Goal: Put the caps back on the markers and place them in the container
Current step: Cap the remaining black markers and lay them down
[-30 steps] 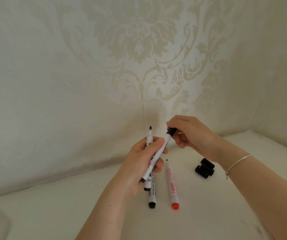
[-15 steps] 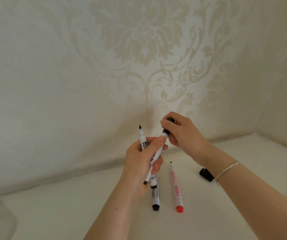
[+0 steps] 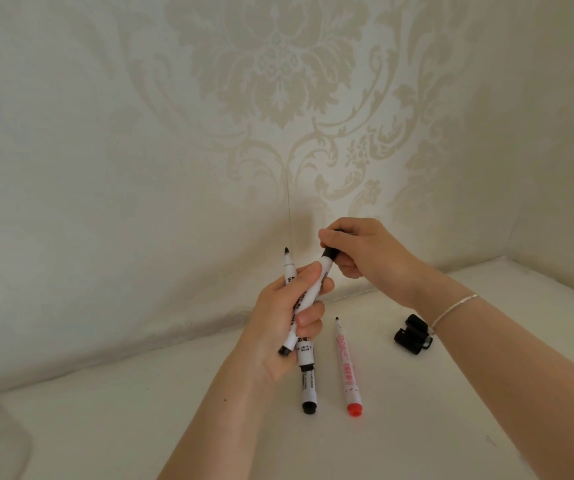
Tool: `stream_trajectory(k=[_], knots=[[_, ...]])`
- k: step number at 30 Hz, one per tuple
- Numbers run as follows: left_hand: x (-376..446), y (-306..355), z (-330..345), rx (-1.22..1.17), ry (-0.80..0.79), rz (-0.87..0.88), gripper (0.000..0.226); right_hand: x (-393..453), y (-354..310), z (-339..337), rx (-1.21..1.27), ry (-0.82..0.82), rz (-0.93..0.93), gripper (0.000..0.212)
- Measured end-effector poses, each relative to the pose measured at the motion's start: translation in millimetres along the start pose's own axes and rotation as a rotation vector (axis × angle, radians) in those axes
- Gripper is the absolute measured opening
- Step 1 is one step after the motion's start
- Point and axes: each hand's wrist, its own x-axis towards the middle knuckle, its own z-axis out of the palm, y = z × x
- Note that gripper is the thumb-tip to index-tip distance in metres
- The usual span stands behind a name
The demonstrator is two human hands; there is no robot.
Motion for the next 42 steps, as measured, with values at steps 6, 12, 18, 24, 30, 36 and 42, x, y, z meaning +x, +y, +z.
stream_trajectory(k=[6, 12, 18, 24, 30, 36, 42], knots=[[-0.6, 4.7, -7.2, -0.234, -0.113, -0.114, 0.025, 6.6, 5.7, 2.9, 0.080, -0.065, -0.033, 0.024], [1.7, 4.2, -9.6, 0.085, 0.040, 0.024, 0.022, 8.7, 14.6, 7.6, 0.074, 0.029, -0.012, 0.025], [-3.0, -2.6, -5.1, 0.426, 0.150, 0.212, 0.013, 11.5, 15.6, 4.8, -0.254, 0.120, 0.156, 0.035], [-2.2, -3.9, -2.3, 0.457, 0.132, 0.209, 0.016, 3.0, 16.3, 3.9, -0.104, 0.027, 0.324, 0.039], [-12.4, 10.3, -11.3, 0.088, -0.118, 0.006, 0.020, 14.2, 8.0, -46.8, 0.298, 0.241, 0.283, 0.036], [-0.4, 2.0, 1.3, 0.477, 0.114, 0.149, 0.014, 13.4, 28.6, -48.5, -0.501, 0.092, 0.405, 0.034], [5.5, -11.8, -5.0, 0.826, 0.244, 0.151, 0.014, 15.7, 49.0, -23.0, -0.673, -0.055, 0.470, 0.035]])
